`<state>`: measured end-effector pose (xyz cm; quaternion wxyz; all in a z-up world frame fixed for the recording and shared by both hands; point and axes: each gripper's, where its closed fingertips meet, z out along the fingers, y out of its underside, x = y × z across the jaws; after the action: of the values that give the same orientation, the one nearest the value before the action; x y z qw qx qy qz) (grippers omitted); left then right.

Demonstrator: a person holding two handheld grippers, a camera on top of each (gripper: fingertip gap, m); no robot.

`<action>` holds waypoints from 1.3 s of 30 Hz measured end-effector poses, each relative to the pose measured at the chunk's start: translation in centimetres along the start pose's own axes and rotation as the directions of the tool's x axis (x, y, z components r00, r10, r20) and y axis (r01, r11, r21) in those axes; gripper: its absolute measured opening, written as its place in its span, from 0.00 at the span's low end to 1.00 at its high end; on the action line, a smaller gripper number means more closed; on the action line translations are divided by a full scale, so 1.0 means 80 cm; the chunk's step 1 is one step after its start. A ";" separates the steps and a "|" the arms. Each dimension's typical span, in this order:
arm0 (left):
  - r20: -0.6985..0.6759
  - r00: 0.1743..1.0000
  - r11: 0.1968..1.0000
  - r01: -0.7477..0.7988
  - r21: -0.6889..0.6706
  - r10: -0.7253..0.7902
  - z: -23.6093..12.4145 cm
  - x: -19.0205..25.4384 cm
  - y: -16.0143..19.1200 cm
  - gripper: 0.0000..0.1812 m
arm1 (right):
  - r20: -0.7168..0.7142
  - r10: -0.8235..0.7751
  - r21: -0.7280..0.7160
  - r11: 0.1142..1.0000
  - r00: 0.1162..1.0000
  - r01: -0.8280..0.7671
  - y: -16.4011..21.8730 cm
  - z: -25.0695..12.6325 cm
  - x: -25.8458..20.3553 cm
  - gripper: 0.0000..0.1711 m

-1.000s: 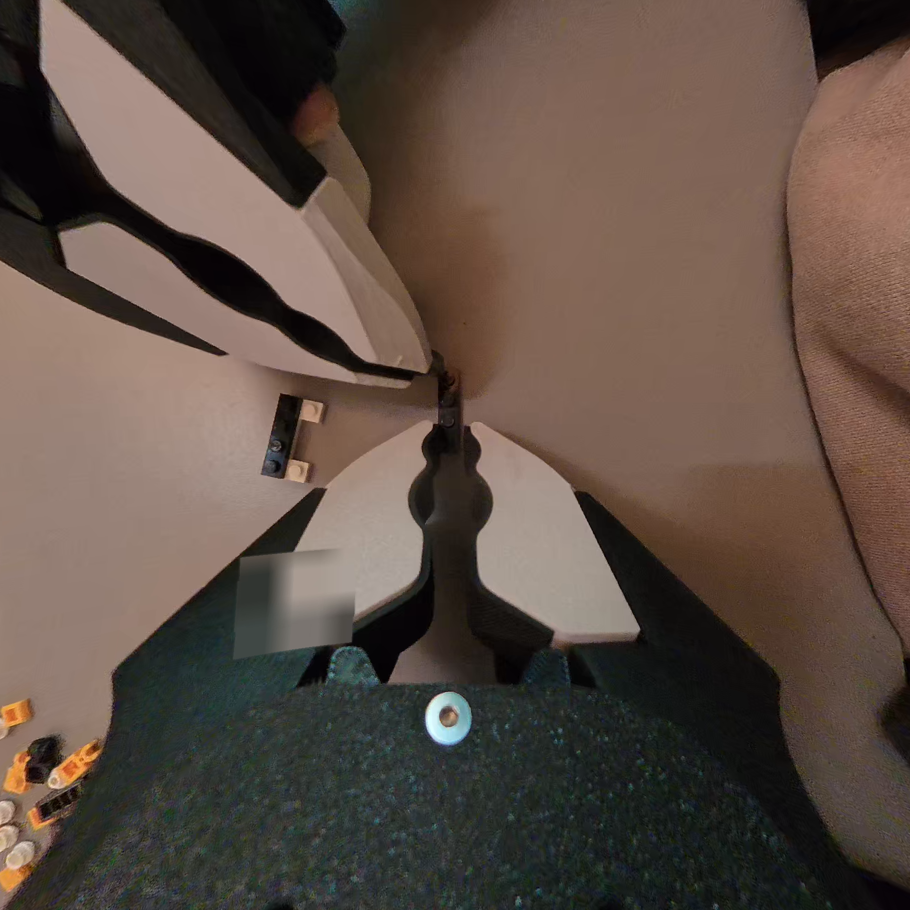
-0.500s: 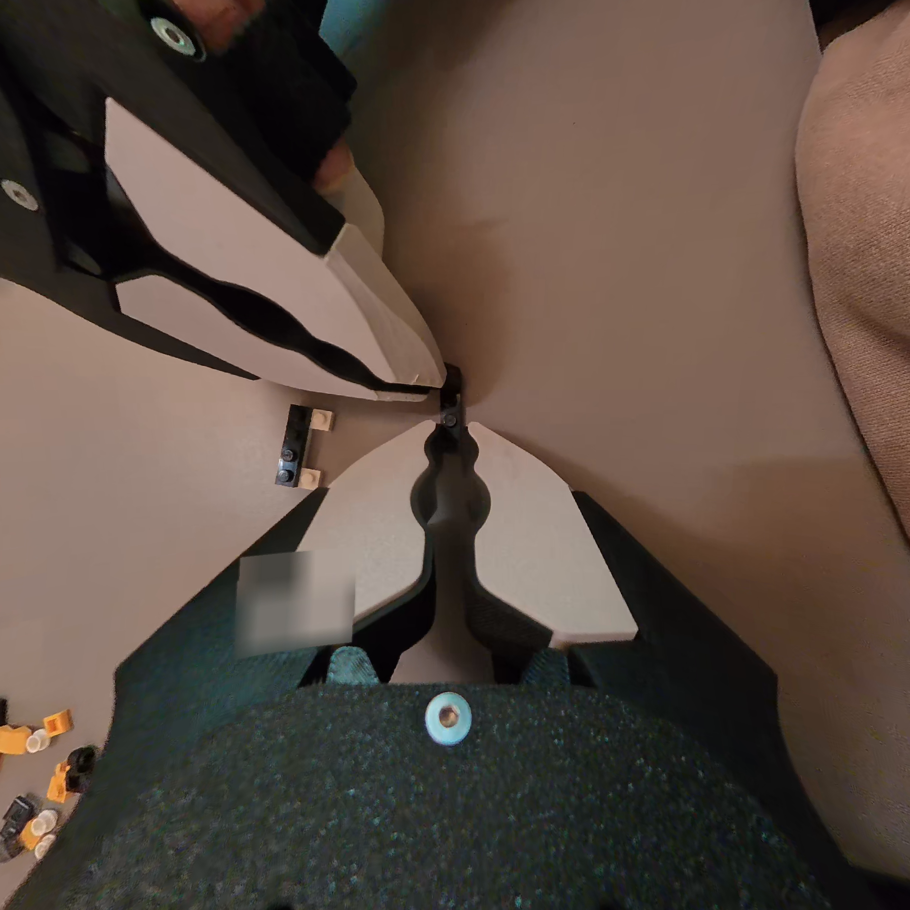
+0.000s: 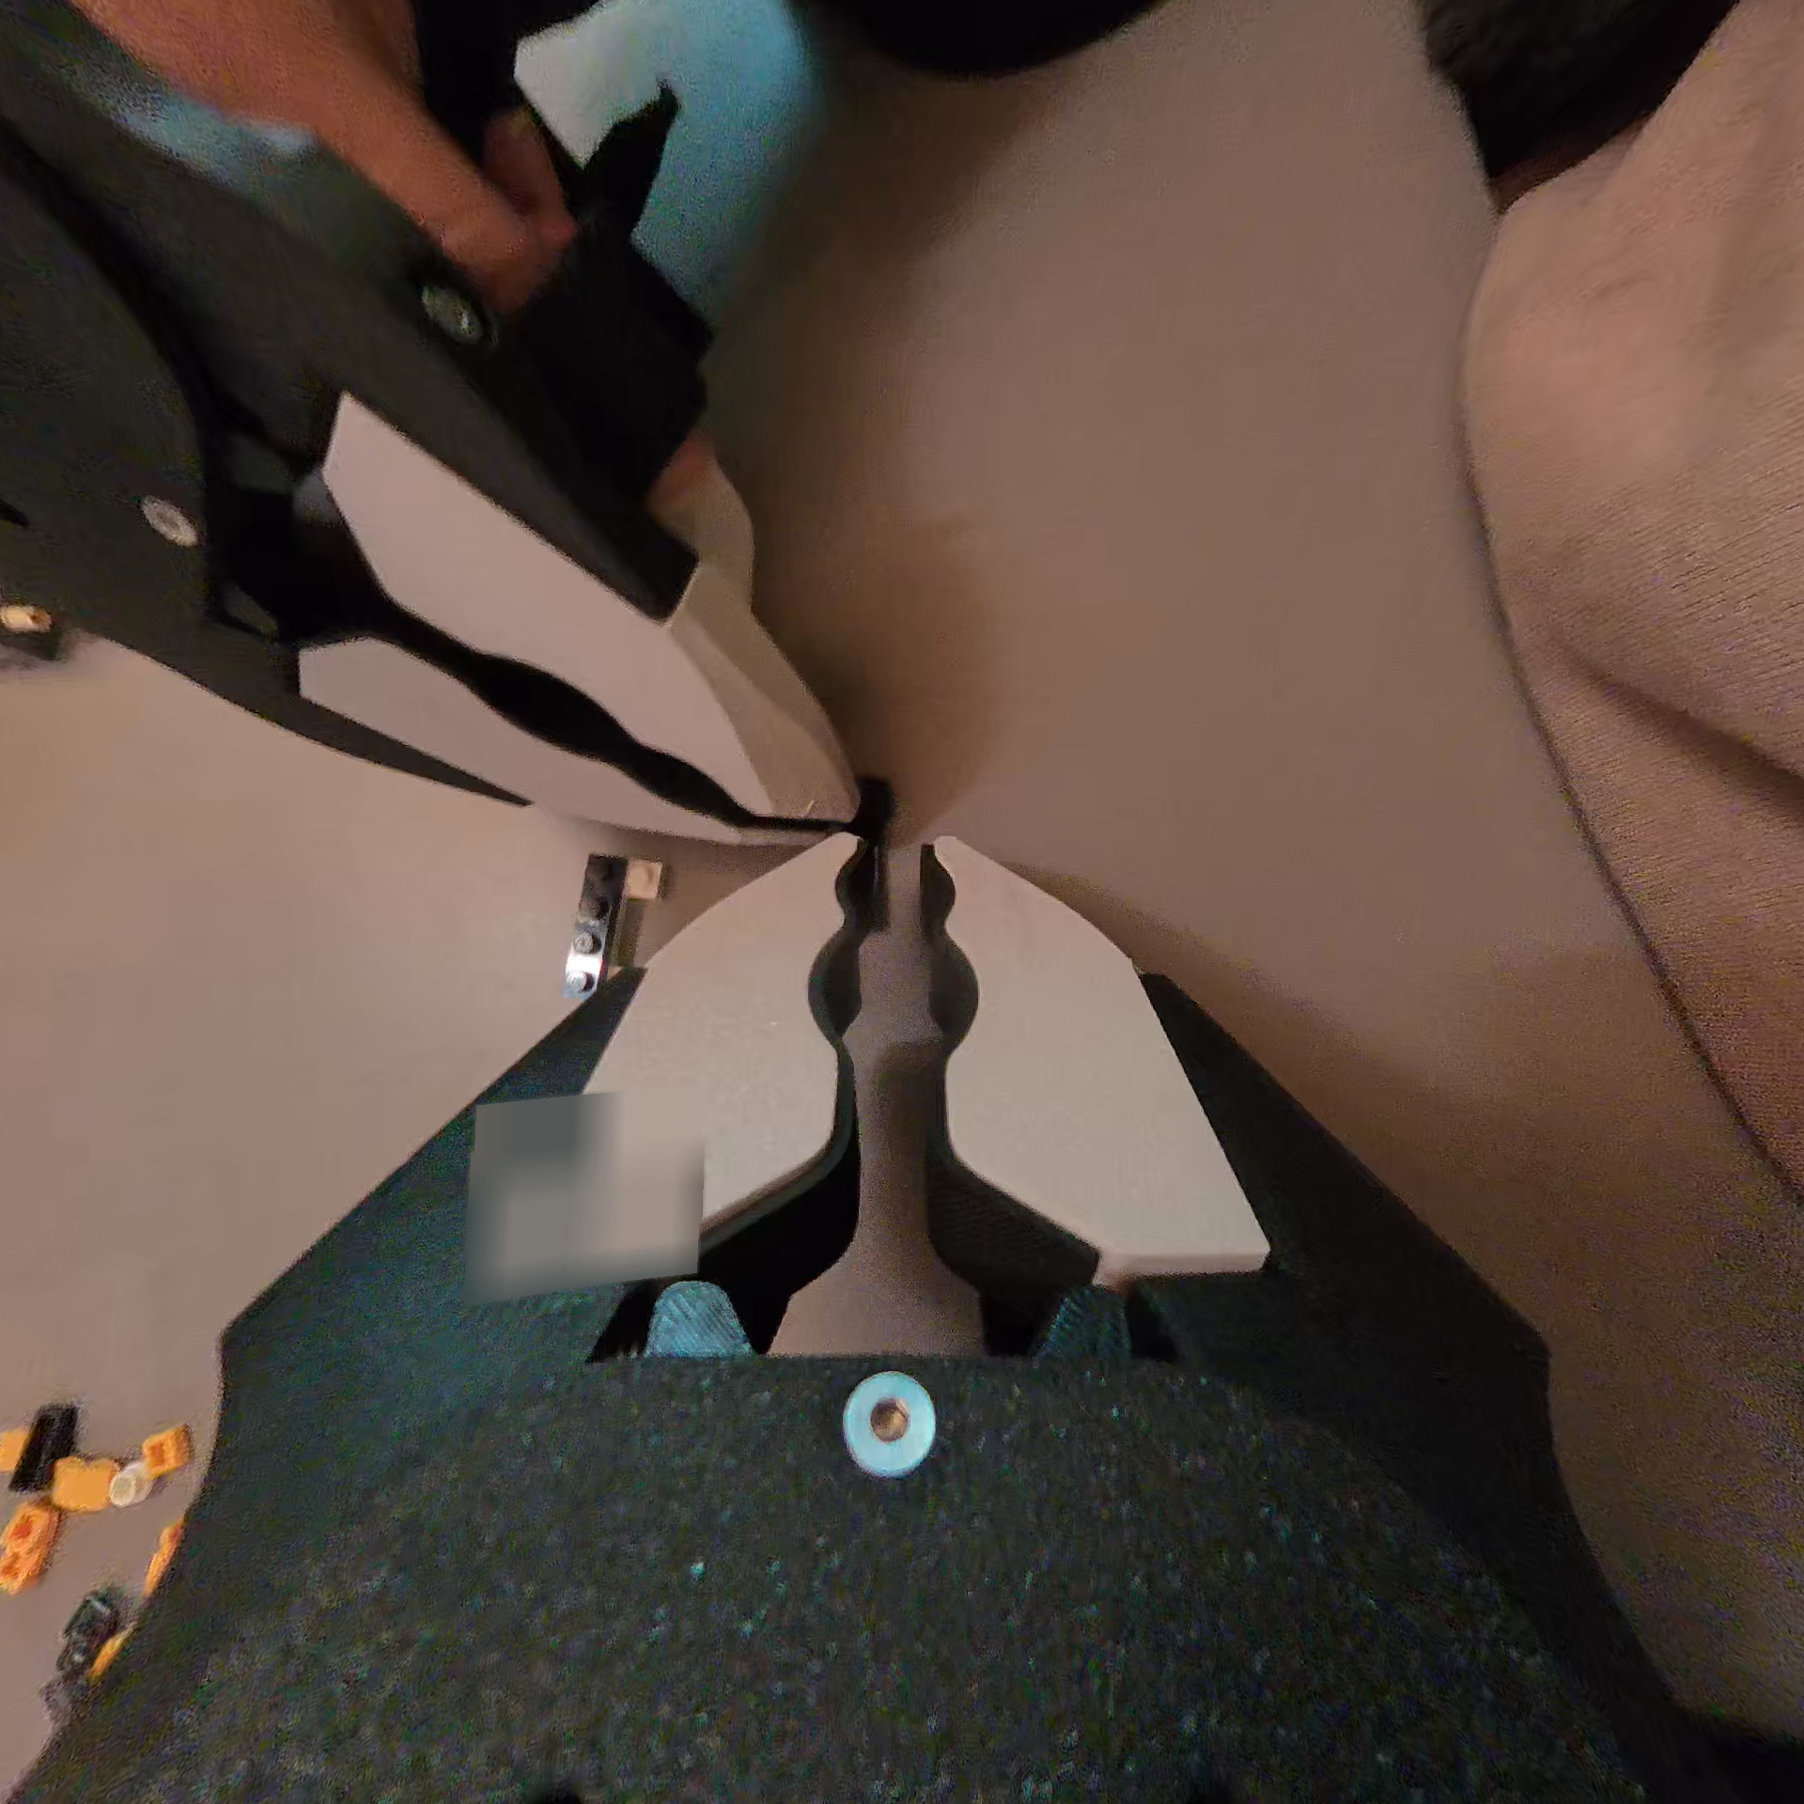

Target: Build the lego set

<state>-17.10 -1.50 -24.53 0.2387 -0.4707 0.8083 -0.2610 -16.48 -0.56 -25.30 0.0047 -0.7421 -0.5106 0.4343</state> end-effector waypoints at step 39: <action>-0.039 0.994 0.995 -0.102 -0.015 0.101 0.011 -0.003 0.018 0.02 | 0.028 0.007 -0.004 1.000 1.000 -0.007 0.002 -0.002 -0.001 0.02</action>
<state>-17.37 -0.84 -26.10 0.2323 -0.4258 0.8378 -0.2508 -16.31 -0.64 -25.24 -0.0055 -0.7377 -0.5087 0.4437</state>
